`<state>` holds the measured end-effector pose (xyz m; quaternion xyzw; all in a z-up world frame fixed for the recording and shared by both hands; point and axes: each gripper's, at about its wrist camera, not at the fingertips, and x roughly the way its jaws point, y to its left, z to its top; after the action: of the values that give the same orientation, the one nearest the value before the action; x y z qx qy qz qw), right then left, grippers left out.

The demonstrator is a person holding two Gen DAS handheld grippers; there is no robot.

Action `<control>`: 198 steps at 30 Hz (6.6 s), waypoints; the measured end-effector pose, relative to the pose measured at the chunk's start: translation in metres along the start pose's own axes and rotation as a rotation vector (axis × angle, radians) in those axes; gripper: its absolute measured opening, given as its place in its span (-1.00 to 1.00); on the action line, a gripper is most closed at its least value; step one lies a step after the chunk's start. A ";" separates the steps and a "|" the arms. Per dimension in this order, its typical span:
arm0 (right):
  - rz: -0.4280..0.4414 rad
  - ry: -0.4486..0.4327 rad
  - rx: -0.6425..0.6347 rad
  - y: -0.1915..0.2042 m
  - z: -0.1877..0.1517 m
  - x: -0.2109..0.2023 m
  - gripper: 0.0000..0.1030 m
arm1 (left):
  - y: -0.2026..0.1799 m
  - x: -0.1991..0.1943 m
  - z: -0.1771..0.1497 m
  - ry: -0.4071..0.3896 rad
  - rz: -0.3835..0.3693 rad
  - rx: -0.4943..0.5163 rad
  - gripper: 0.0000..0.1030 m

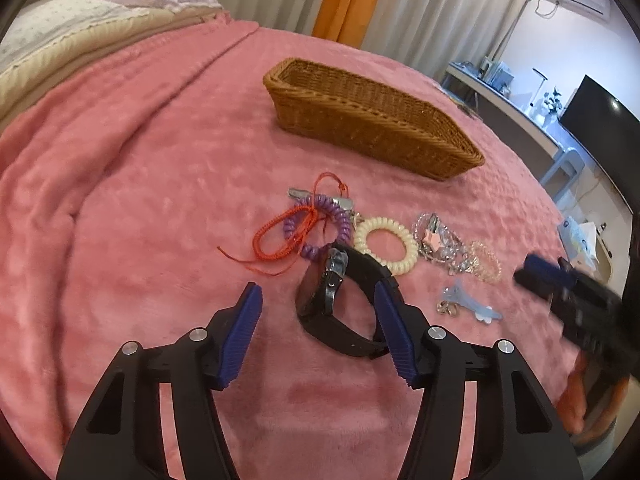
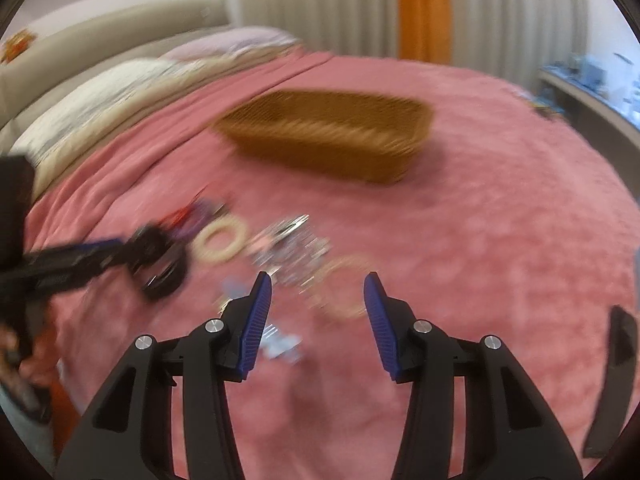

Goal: Organize jewelry
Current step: 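Grasp the black watch with the left tool while the right tool grasps the blue hair clip, then carry both items to the wicker basket and open both tools to drop them, then grasp the red cord with the left tool while the right tool grasps the crystal bracelet, then carry both items into the basket and open both tools to release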

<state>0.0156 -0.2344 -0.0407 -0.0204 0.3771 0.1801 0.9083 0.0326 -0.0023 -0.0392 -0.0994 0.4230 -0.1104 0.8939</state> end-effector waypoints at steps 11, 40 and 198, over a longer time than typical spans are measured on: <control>-0.032 0.115 -0.086 0.024 -0.007 0.034 -0.32 | -0.001 0.016 0.002 0.023 -0.012 -0.008 -0.02; -0.051 0.027 0.038 0.021 0.003 0.009 -0.84 | -0.003 0.009 -0.001 -0.055 0.007 0.037 -0.74; -0.116 0.005 0.173 -0.080 0.180 0.139 -0.84 | -0.034 0.084 0.189 -0.248 -0.150 0.108 -0.95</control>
<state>0.2553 -0.2347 -0.0164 0.0356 0.3915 0.0938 0.9147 0.2280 -0.0422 0.0256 -0.0954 0.2944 -0.1865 0.9324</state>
